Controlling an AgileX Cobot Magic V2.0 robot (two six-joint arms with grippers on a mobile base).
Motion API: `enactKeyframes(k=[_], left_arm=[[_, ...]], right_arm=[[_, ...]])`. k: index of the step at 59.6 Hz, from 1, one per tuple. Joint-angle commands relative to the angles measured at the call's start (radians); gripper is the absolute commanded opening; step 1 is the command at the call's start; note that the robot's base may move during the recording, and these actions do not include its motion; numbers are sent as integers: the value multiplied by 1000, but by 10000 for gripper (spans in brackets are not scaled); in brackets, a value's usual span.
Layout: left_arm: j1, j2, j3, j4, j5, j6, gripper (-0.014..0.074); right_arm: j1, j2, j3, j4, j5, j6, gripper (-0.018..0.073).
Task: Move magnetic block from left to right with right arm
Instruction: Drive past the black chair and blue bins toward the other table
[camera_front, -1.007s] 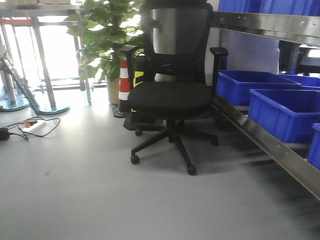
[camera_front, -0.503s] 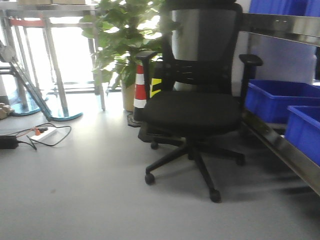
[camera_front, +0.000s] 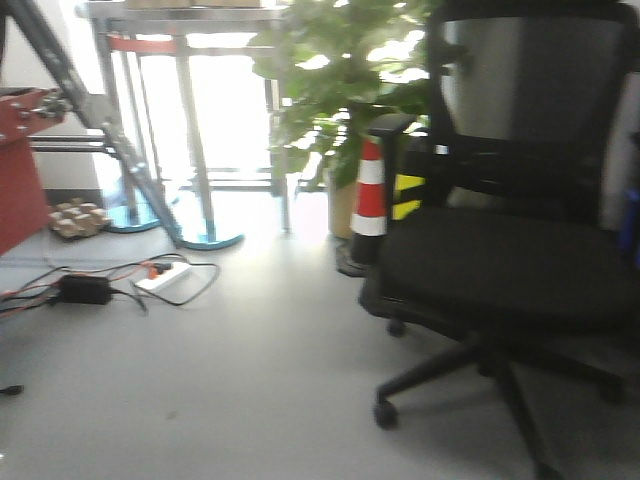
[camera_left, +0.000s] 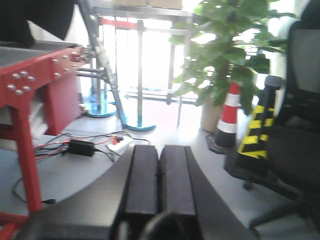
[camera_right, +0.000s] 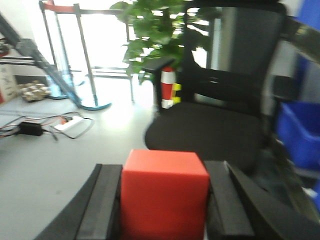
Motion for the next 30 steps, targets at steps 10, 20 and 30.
enactKeyframes(k=[10,20,30], left_arm=[[1,-15,10,0,-90,-4,-116],[1,-15,10,0,-90,-4,-116],[1,-15,10,0,-90,-4,-116]], right_arm=[[-5,4,-26,-21,-91,-7,225],[-5,4,-26,-21,-91,-7,225],[-5,4,-26,-21,-91,-7,225]])
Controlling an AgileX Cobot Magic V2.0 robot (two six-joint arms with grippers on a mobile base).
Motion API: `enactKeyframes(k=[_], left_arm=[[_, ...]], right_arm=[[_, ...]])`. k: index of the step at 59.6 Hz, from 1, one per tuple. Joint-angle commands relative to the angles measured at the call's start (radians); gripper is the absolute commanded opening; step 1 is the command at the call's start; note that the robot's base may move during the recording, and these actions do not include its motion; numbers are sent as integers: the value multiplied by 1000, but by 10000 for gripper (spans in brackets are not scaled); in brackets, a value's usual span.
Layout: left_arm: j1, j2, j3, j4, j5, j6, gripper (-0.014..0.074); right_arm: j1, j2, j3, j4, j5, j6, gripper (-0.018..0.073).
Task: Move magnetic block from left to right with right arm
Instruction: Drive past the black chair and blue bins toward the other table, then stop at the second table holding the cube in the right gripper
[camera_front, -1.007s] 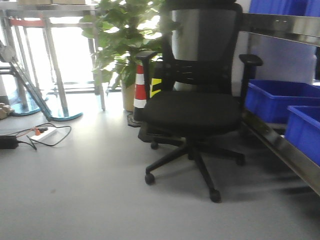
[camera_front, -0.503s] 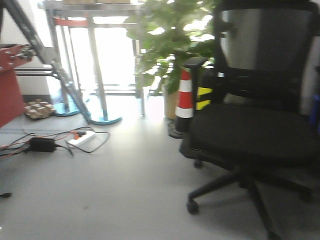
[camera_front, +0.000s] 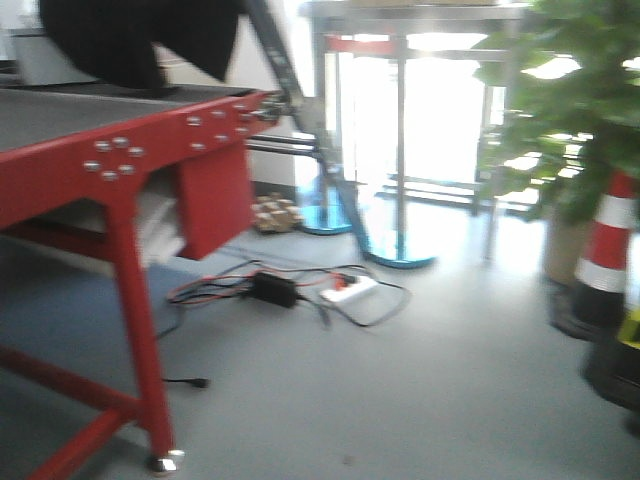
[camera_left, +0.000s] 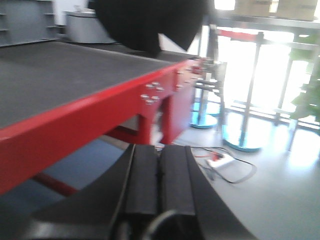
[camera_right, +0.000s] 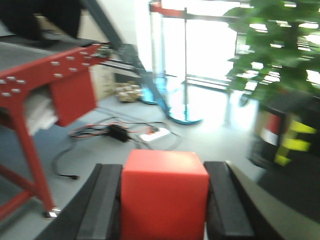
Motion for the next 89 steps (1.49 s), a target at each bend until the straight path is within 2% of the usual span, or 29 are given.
enactKeyframes(k=[1,89], left_arm=[[1,-15,10,0,-90,-4,-116],[1,-15,10,0,-90,-4,-116]], right_arm=[[-5,4,-26,-21,-91,-7,225],[-5,5,-26,-21,-91,-7,225]])
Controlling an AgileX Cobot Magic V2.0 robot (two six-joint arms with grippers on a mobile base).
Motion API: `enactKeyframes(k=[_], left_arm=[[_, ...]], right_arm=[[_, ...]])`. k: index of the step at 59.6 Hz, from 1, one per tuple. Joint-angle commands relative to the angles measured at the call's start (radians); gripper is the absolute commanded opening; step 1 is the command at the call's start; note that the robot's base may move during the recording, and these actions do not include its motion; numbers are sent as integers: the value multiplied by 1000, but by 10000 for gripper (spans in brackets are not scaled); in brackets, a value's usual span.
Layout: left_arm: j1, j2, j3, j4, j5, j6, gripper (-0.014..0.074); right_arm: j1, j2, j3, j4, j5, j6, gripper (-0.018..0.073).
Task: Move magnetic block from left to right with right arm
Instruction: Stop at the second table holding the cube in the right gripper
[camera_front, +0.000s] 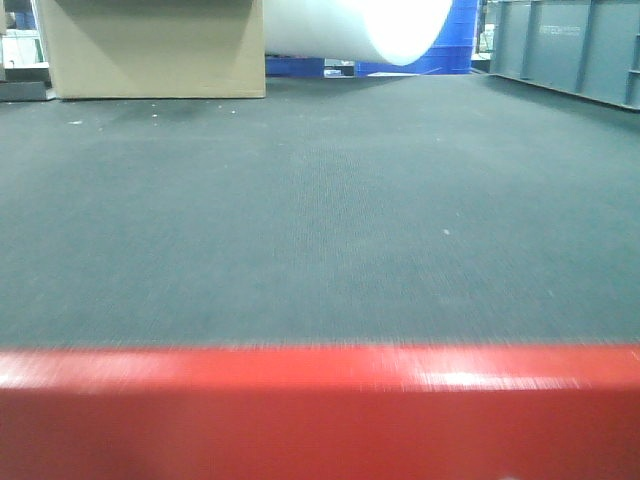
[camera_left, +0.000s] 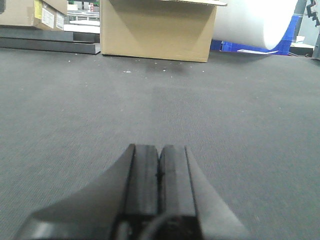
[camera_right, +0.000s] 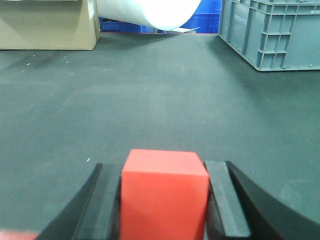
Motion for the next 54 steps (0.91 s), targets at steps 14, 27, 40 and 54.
enactKeyframes(k=[14,27,40,54], left_arm=[[1,-15,10,0,-90,-4,-116],[1,-15,10,0,-90,-4,-116],[1,-15,10,0,-90,-4,-116],[1,-15,10,0,-90,-4,-116]], right_arm=[[-5,5,-26,-21,-91,-7,225],[-5,5,-26,-21,-91,-7,225],[-5,5,-26,-21,-91,-7,225],[-5,5,-26,-21,-91,-7,225]])
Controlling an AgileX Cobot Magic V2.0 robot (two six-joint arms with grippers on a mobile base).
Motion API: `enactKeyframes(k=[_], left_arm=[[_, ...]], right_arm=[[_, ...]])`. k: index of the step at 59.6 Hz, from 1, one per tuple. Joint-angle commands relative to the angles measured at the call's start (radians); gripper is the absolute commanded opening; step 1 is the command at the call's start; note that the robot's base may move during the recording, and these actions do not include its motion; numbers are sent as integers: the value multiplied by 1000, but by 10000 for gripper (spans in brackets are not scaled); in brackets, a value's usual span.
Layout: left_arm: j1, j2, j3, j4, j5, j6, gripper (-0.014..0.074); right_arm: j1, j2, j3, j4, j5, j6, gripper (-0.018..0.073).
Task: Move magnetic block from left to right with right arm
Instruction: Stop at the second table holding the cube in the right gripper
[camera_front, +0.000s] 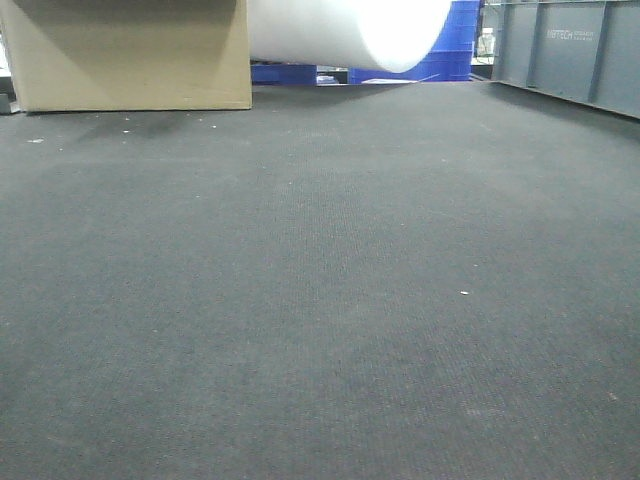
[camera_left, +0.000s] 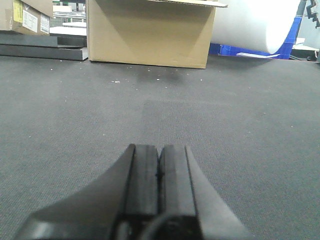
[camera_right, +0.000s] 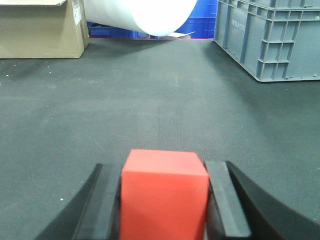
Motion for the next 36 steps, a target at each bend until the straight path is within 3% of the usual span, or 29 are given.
enactKeyframes(k=[1,36], left_arm=[[1,-15,10,0,-90,-4,-116],[1,-15,10,0,-90,-4,-116]], right_arm=[[-5,5,-26,-21,-91,-7,225],[-5,5,-26,-16,-109,-7,225]])
